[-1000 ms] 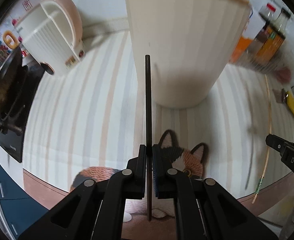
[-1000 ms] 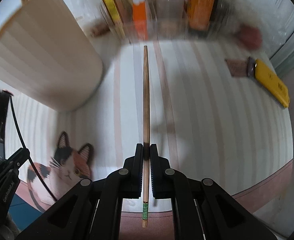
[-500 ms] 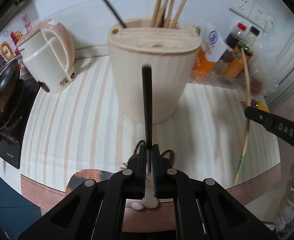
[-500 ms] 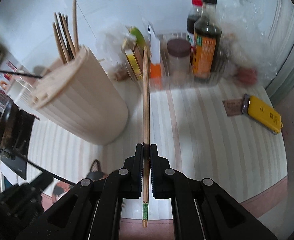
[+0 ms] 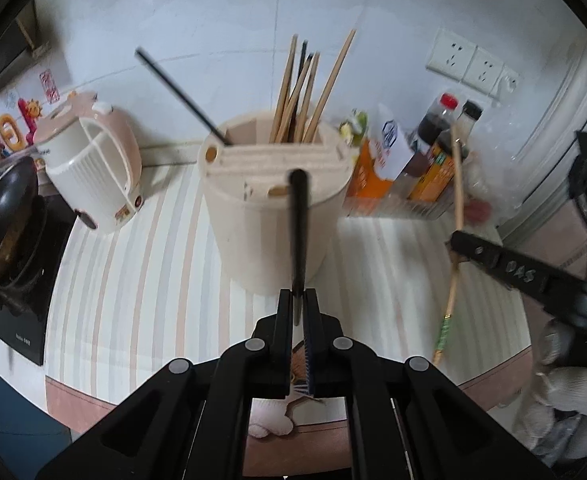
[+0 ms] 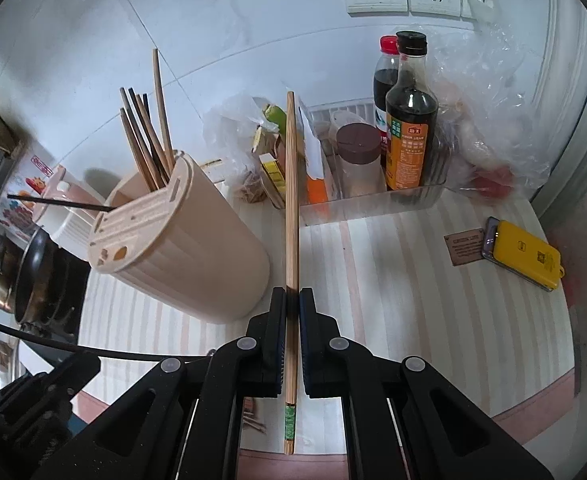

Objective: Organize utensils
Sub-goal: 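Lower the black chopstick into the holder and open the left tool, then move the left tool to a black chopstick on the mat while the right tool holds the wooden chopstick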

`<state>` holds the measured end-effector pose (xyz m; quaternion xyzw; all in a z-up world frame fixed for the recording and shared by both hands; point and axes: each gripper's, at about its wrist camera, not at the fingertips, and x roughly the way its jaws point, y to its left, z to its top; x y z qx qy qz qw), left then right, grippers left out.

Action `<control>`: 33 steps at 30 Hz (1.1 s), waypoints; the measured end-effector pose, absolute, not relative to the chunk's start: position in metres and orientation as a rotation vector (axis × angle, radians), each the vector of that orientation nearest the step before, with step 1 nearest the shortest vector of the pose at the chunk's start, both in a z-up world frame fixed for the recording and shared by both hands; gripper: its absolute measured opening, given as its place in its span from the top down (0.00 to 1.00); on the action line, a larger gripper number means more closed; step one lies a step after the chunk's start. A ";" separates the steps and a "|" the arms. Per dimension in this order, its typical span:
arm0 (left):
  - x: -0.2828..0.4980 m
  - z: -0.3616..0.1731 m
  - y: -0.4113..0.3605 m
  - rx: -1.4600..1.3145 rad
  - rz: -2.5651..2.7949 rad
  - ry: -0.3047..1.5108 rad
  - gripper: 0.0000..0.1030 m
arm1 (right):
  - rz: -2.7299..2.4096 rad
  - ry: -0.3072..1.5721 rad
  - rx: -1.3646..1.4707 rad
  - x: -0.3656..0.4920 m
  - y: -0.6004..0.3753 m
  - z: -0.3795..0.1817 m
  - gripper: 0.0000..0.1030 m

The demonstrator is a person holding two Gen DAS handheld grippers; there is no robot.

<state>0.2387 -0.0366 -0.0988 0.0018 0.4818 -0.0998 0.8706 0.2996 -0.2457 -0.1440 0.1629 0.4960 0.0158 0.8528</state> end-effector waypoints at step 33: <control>0.264 -0.071 -0.056 0.122 -0.366 0.901 0.56 | 0.030 0.972 0.398 0.326 -0.267 -0.109 0.94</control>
